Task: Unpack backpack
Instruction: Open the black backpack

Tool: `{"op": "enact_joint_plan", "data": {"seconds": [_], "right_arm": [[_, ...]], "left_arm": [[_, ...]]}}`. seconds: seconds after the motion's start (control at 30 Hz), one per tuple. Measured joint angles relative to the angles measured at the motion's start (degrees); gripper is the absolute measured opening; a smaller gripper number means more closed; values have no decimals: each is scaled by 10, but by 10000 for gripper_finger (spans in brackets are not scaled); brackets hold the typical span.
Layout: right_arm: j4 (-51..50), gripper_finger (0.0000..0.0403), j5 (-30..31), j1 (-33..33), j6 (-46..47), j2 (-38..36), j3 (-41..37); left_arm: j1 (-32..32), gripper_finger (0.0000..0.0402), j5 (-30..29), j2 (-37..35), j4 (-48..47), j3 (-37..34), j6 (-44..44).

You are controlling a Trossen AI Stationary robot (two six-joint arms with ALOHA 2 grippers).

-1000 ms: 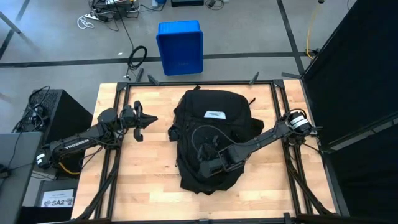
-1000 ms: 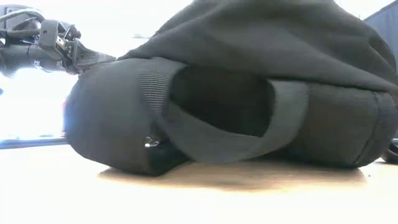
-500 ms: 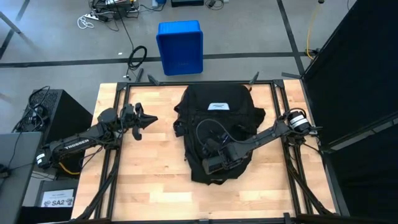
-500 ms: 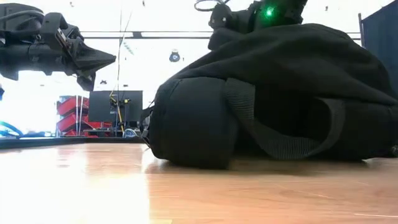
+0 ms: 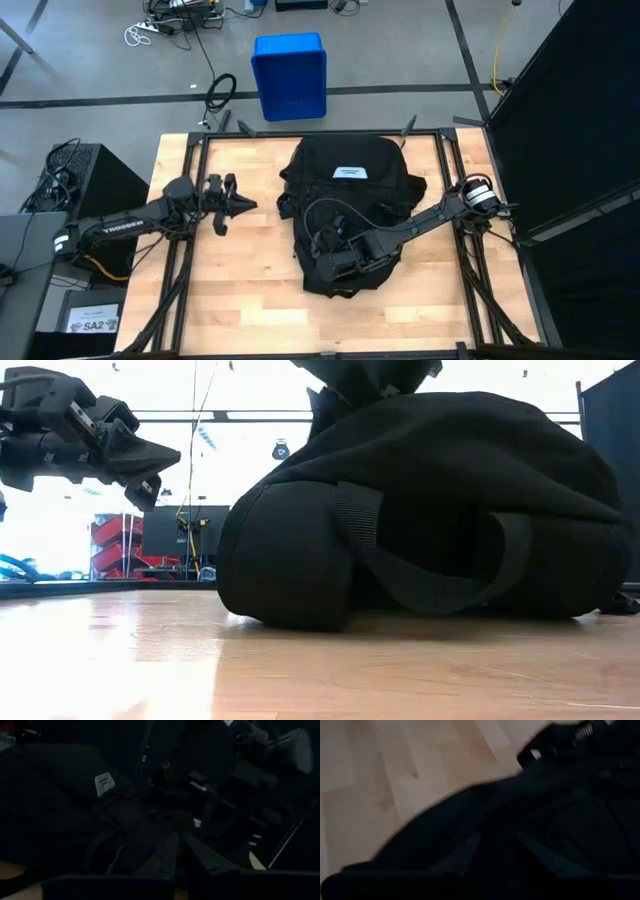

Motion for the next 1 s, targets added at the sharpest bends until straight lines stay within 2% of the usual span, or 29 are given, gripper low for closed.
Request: {"op": "enact_joint_plan", "data": {"seconds": [0.13,0.3,0.5,0.67,0.8,0.87,1.0], "right_arm": [[48,92,0,-1,-38,0,0],[130,91,1,-9,-77,0,0],[169,91,1,-14,-95,0,0],[202,91,-42,-10,-98,0,0],[277,91,-72,6,-170,1,9],[256,91,-71,15,-215,3,47],[118,91,-27,25,-226,0,150]], "left_arm": [[-30,0,-24,23,9,0,31],[-70,0,-86,62,10,5,90],[-111,0,-118,129,47,29,100],[-131,0,-134,180,84,39,108],[-132,0,-136,202,105,39,108],[-132,0,-137,206,107,39,108],[-132,0,-138,206,107,39,108]]}}
